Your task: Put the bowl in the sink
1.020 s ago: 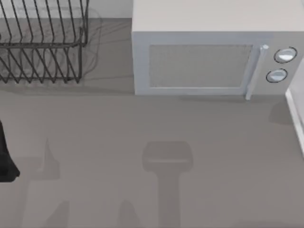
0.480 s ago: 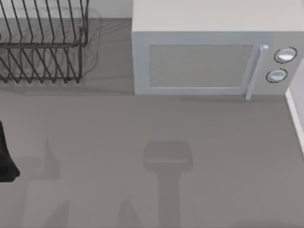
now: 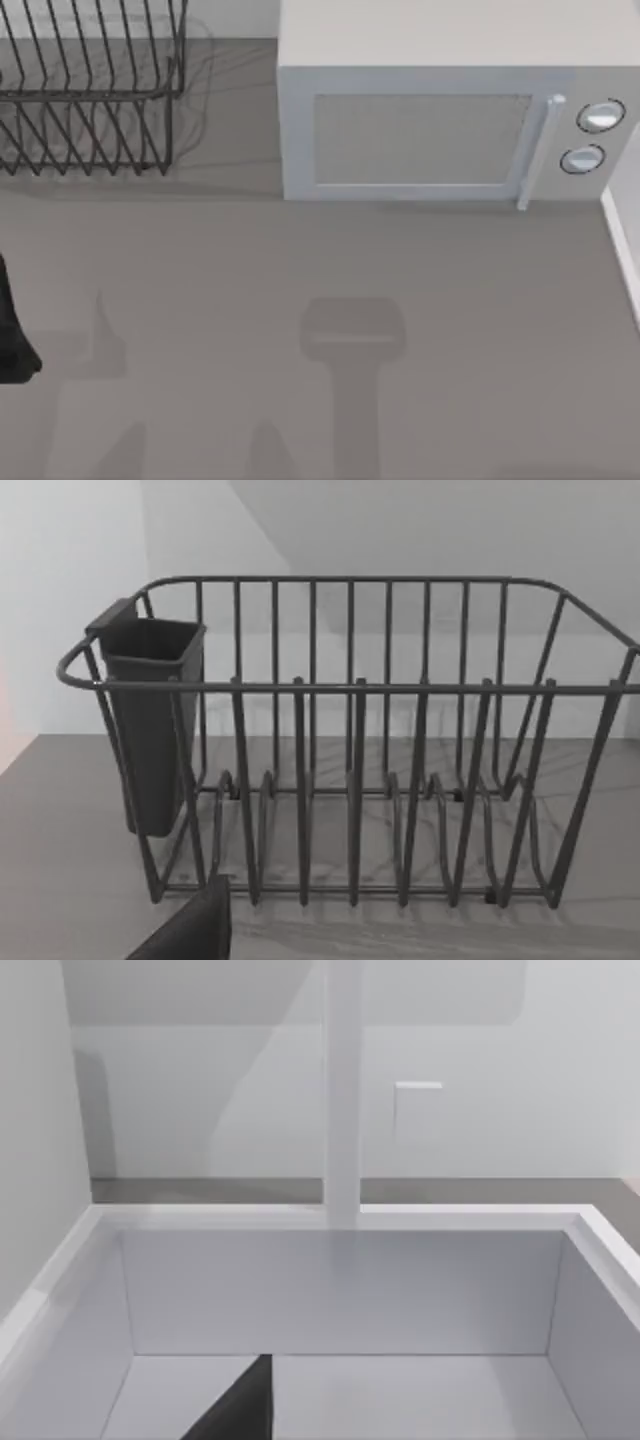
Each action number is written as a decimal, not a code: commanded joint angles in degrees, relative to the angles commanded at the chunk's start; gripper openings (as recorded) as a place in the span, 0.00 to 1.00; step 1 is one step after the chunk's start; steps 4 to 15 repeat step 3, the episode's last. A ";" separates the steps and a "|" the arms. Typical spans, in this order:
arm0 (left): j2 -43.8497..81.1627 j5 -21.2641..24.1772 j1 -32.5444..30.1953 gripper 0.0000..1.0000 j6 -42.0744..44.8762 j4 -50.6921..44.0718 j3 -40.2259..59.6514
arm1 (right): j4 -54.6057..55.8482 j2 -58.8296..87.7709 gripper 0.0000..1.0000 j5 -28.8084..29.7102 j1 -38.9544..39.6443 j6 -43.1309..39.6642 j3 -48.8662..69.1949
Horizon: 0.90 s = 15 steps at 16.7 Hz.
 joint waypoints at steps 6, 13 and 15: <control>0.00 0.00 0.00 1.00 0.00 0.00 0.00 | 0.00 0.00 1.00 0.00 0.00 0.00 0.00; 0.00 0.00 0.00 1.00 0.00 0.00 0.00 | 0.00 0.00 1.00 0.00 0.00 0.00 0.00; 0.00 0.00 0.00 1.00 0.00 0.00 0.00 | 0.00 0.00 1.00 0.00 0.00 0.00 0.00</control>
